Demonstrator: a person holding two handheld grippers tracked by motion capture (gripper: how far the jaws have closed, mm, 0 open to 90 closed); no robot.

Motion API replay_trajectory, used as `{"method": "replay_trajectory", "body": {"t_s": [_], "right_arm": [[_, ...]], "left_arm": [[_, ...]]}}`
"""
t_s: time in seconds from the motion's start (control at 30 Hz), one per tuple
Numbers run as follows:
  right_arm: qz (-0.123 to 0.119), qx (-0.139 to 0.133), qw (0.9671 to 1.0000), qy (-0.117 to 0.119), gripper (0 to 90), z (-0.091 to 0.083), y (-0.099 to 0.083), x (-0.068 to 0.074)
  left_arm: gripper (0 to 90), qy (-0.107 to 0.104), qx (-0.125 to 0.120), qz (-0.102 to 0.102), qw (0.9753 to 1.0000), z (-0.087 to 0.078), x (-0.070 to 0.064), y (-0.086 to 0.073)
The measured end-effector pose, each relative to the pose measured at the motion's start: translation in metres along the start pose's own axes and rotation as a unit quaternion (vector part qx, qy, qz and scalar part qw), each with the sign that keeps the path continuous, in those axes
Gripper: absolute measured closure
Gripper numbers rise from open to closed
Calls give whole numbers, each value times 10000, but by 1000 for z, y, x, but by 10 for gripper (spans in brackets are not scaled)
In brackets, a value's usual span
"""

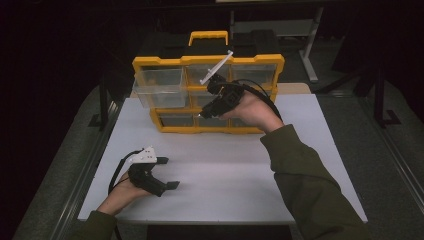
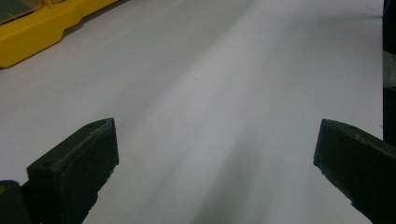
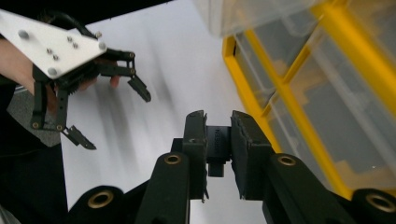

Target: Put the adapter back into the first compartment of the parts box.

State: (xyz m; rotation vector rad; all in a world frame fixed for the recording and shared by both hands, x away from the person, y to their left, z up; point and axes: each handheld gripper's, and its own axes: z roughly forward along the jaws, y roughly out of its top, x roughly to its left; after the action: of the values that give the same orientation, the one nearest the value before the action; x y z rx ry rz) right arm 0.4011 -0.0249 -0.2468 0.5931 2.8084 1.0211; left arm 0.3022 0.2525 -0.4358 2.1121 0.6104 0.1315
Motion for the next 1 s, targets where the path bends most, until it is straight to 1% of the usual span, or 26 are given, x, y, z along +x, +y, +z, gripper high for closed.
{"method": "replay_trajectory", "body": {"t_s": [0.17,0.37,0.7,0.83,1.0], "right_arm": [[16,-61,10000,-48,752,-10,11,-3],[-35,-189,9998,-49,752,-21,25,-6],[-80,-324,9994,-89,753,-35,45,-5],[-136,-375,9991,-113,752,-40,53,-5],[-128,-454,9988,-141,752,-46,63,-6]], "left_arm": [[0,9,-3,5,10000,0,0,0],[0,17,6,13,10000,0,0,0],[0,10,-7,9,10000,-1,0,0],[0,12,12,20,10000,-1,0,0],[0,16,5,21,10000,-1,0,0]]}}
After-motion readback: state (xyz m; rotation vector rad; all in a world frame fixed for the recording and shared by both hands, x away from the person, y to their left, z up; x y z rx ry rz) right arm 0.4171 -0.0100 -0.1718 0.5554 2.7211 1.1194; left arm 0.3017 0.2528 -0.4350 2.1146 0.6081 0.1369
